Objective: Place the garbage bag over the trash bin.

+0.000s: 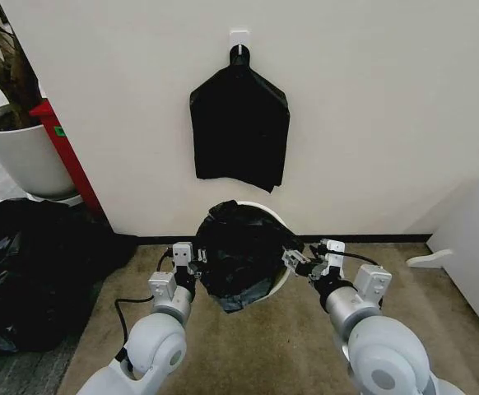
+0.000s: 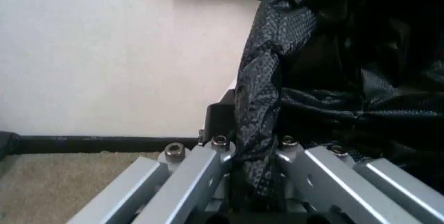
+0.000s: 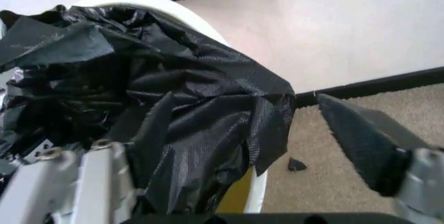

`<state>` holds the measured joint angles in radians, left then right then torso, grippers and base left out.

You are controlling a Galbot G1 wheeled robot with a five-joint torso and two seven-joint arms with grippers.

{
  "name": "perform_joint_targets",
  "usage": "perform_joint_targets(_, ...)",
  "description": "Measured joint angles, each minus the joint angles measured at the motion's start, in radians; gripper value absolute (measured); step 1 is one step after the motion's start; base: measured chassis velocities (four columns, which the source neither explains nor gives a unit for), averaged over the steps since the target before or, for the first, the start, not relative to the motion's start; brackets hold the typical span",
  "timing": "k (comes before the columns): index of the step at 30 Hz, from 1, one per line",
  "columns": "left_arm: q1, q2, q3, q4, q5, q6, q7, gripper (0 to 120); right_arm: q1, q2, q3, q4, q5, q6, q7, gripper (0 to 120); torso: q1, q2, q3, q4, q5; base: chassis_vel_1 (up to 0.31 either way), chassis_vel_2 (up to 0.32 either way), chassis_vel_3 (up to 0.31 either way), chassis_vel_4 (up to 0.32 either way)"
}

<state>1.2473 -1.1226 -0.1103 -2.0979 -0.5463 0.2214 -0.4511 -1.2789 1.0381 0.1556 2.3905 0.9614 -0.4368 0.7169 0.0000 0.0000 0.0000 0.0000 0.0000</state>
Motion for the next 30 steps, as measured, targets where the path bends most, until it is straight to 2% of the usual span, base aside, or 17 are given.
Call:
perform_joint_targets(3,0.002,-0.001,0.001,-0.001,0.001,0.0,0.0,2,0.001,0.002,-0.002,-0.005,0.001,0.001,0.0,68,0.0,0.0,0.0,0.0,0.0,0.0,0.0,0.0,0.0)
perform_joint_targets(5,0.006,-0.001,0.001,-0.005,0.002,0.0,0.0,2,0.004,0.004,-0.003,-0.007,0.001,0.003,0.0,56,0.0,0.0,0.0,0.0,0.0,0.0,0.0,0.0,0.0)
perform_joint_targets(8,0.008,0.0,0.001,-0.006,0.003,0.0,0.0,2,0.005,0.005,-0.003,-0.007,0.001,0.004,-0.001,49,0.0,0.0,0.0,0.0001,0.0,0.0,0.0,0.0,0.0)
perform_joint_targets(11,0.009,0.001,0.001,-0.007,0.004,0.0,0.0,2,0.005,0.004,-0.003,-0.006,-0.001,0.007,-0.001,34,0.0,0.0,0.0,0.0,0.0,0.0,0.0,0.0,0.0)
perform_joint_targets(21,0.007,-0.005,0.006,-0.007,0.006,0.0,0.0,2,-0.006,0.001,-0.006,-0.002,-0.016,0.016,-0.004,0,0.0,0.0,0.0,0.0,0.0,0.0,0.0,0.0,0.0)
perform_joint_targets(30,0.004,-0.005,-0.001,-0.002,0.007,-0.002,0.0,2,-0.008,-0.014,0.017,0.028,-0.023,0.02,0.012,0,0.0,0.0,0.0,0.0,0.0,0.0,0.0,0.0,0.0)
